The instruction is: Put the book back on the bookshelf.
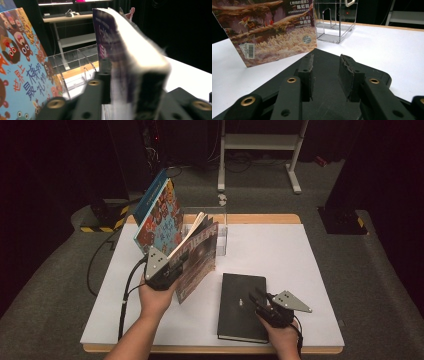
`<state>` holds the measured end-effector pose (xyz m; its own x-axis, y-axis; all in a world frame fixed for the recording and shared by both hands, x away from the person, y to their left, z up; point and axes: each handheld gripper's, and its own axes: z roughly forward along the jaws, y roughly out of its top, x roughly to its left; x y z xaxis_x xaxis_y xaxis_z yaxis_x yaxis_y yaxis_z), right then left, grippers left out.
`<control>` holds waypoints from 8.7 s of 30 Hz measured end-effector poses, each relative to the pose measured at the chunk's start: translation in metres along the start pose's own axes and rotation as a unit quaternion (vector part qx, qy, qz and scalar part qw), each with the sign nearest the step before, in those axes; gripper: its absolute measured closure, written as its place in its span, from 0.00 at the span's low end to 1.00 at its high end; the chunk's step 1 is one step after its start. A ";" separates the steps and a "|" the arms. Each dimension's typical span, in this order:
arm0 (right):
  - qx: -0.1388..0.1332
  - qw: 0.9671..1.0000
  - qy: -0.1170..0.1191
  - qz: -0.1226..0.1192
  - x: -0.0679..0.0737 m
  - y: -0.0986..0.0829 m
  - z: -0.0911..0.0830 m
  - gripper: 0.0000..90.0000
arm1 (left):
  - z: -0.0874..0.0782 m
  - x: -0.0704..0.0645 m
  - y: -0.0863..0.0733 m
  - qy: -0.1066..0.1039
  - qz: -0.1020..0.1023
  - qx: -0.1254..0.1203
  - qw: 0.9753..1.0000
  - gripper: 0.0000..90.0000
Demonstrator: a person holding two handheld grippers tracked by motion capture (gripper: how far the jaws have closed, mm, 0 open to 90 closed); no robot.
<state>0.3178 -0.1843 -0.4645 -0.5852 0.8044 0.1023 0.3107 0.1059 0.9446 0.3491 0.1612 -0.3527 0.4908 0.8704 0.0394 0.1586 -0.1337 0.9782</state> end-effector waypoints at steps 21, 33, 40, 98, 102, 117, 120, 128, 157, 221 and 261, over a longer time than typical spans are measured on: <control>-0.001 1.000 0.007 -0.005 -0.003 0.001 -0.003 0.71 | -0.006 0.027 0.031 0.078 -0.021 -0.030 0.996 0.93; 0.002 1.000 0.005 -0.003 -0.005 0.000 -0.002 0.70 | 0.014 0.029 0.036 0.099 -0.034 -0.035 0.994 0.94; -0.001 1.000 0.006 -0.002 -0.006 0.000 -0.003 0.70 | 0.027 0.030 0.037 0.112 -0.028 -0.033 0.993 0.93; -0.007 1.000 0.018 0.001 -0.005 0.000 -0.005 0.71 | 0.126 0.054 0.023 0.168 -0.030 -0.033 0.985 0.93; -0.007 1.000 0.018 0.001 -0.005 0.000 -0.005 0.71 | 0.127 0.055 0.022 0.169 -0.031 -0.034 0.985 0.93; -0.015 1.000 0.017 0.004 -0.004 0.003 -0.009 0.71 | 0.117 0.052 0.019 0.149 -0.038 0.003 0.988 0.74; -0.013 1.000 0.019 0.003 -0.003 0.002 -0.008 0.71 | 0.118 0.053 0.018 0.149 -0.040 0.016 0.988 0.75; -0.008 1.000 0.019 0.001 -0.002 0.000 -0.005 0.71 | 0.120 0.053 0.016 0.160 -0.031 0.014 0.987 0.93; -0.012 1.000 0.016 0.002 -0.004 0.001 -0.007 0.72 | 0.125 0.055 0.013 0.187 -0.029 -0.008 0.982 0.93; 0.002 1.000 0.021 -0.009 0.000 -0.001 -0.003 0.70 | 0.050 0.017 -0.030 0.142 -0.035 0.037 0.989 0.53; 0.030 0.999 0.006 -0.015 -0.003 -0.004 0.001 0.61 | 0.025 -0.043 -0.112 -0.054 -0.051 0.165 0.983 0.44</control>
<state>0.3195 -0.1866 -0.4692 -0.6041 0.7930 0.0785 0.3369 0.1649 0.9270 0.3311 0.1269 -0.4695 0.5435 0.8340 -0.0954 0.4727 -0.2101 0.8558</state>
